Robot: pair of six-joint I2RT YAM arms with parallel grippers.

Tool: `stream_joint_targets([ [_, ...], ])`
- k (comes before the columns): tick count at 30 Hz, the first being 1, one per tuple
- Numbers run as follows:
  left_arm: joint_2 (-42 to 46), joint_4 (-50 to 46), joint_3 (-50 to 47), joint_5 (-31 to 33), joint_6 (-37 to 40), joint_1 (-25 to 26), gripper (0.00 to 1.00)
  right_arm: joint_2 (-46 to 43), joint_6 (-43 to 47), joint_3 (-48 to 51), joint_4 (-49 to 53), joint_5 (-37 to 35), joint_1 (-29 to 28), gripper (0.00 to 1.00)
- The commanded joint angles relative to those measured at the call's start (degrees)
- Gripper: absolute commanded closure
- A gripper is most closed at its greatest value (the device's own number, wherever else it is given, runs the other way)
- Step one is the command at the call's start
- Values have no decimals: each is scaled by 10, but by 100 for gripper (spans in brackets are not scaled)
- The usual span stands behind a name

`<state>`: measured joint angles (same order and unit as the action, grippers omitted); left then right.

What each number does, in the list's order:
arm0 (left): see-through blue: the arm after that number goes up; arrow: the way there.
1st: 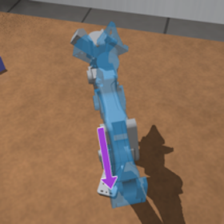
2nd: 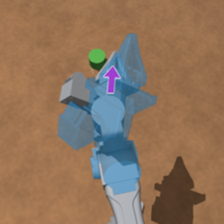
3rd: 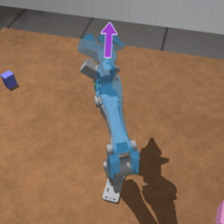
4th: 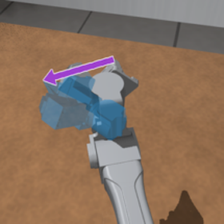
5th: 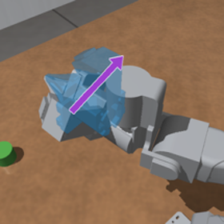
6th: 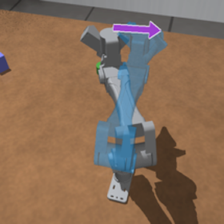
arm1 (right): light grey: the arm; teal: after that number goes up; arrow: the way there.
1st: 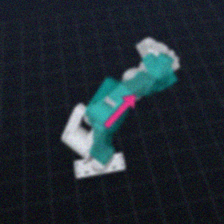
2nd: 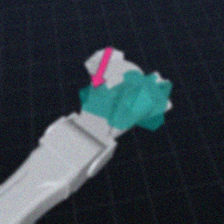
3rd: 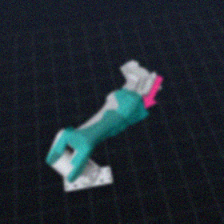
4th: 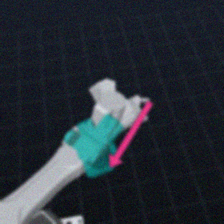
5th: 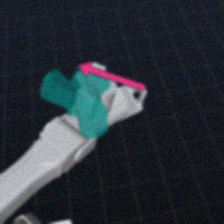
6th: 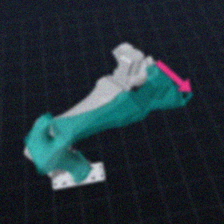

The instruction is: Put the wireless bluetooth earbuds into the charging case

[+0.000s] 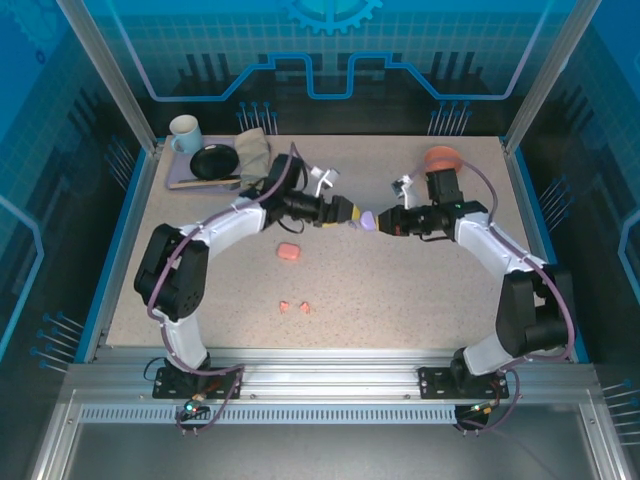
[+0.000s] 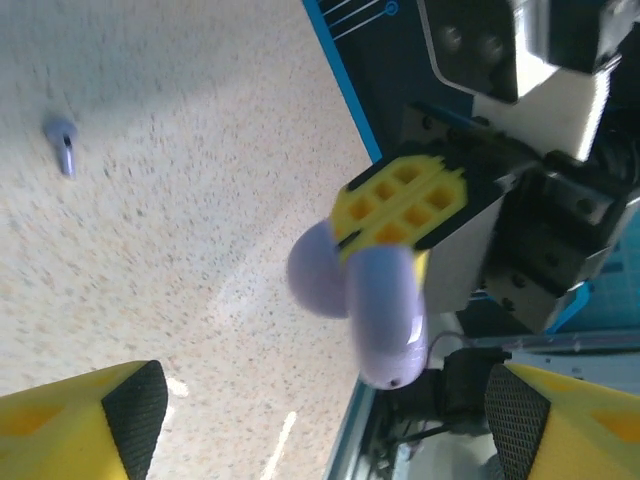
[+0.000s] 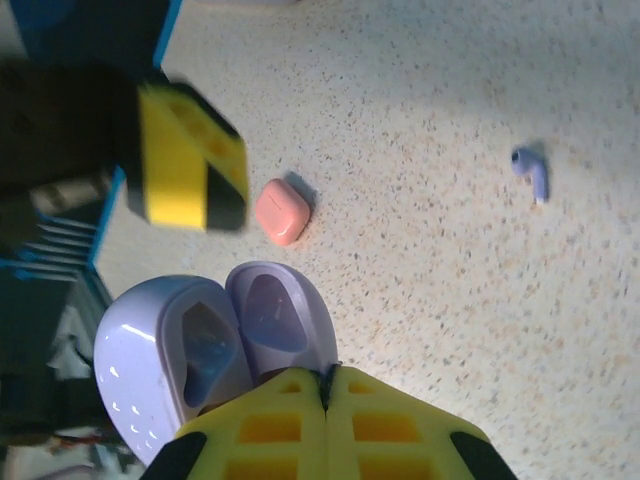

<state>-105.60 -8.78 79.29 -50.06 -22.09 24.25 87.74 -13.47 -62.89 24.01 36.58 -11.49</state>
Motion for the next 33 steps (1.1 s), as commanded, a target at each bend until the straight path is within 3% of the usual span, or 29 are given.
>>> stream_joint_targets([
  [1, -35, -290, 100, -60, 210, -11, 15, 22, 125, -70, 114, -89, -38, 100],
  [4, -65, -402, 159, -63, 284, -12, 15, 49, 187, -123, 148, -151, -69, 100],
  [9, -77, -470, 178, -64, 337, -19, 17, 77, 246, -164, 162, -208, -98, 100],
  [19, -99, -478, 187, -70, 351, -30, 24, 81, 272, -170, 150, -235, -141, 100],
  [33, -124, -444, 184, -91, 344, -31, 37, 78, 252, -178, 137, -187, -159, 100],
])
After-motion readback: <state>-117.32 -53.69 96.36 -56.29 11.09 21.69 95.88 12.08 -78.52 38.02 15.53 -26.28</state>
